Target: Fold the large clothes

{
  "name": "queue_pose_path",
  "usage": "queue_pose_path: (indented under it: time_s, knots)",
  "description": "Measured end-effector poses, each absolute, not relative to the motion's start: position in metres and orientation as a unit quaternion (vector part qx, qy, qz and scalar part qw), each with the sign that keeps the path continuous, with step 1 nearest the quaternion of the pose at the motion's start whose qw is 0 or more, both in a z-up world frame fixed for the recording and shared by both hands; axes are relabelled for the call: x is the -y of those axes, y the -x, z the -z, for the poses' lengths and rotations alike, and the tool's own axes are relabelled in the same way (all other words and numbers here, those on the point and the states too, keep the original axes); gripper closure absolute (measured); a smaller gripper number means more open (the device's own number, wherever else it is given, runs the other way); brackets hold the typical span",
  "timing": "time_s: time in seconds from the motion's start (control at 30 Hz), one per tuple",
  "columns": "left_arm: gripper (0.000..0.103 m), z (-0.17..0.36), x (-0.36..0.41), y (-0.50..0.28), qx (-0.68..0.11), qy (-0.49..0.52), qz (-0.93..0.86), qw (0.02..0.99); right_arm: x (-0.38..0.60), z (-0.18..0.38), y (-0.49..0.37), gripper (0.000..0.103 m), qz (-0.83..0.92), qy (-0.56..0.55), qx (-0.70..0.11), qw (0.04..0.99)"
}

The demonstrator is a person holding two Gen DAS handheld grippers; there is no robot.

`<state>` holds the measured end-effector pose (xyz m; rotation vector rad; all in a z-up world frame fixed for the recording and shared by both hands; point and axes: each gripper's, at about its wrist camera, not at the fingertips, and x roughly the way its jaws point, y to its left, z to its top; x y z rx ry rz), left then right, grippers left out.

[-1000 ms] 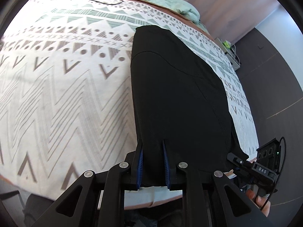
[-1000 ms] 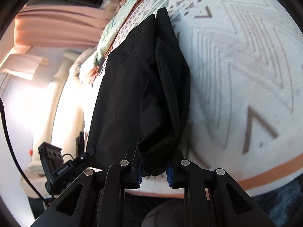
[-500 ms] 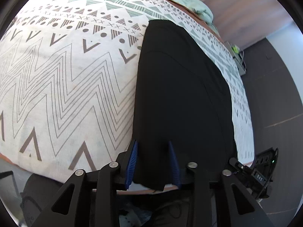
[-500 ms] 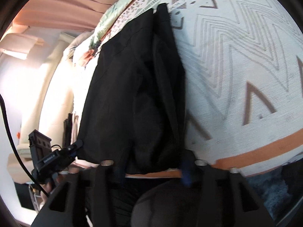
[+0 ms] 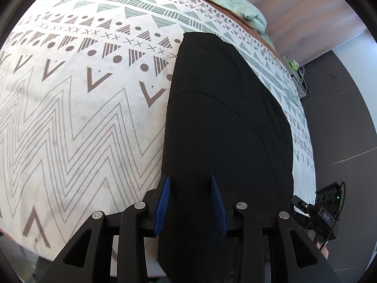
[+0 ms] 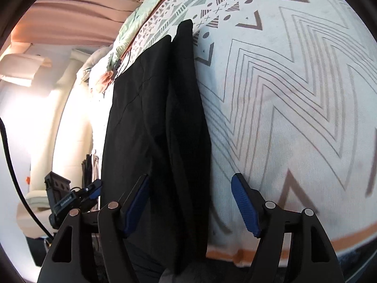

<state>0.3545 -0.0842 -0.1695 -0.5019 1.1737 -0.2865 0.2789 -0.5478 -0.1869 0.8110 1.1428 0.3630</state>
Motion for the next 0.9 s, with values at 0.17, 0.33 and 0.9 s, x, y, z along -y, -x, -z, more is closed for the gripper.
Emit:
queue_pose_path:
  time_s: [0.17,0.33,0.9]
  knots:
    - [0.064,0.174,0.083,-0.371,-0.551,0.235,0.132,0.79,0.548,0.192,-0.303,0.032,-0.182,-0.379,-0.524,0.74]
    - [0.061,0.175,0.085,-0.394,-0.553,0.229,0.128,0.791,0.547,0.192,-0.329,0.032,-0.199,-0.383,-0.523,0.735]
    - [0.05,0.187,0.089,-0.464,-0.552,0.222,0.12,0.795,0.528,0.195,-0.408,0.032,-0.255,-0.369,-0.528,0.721]
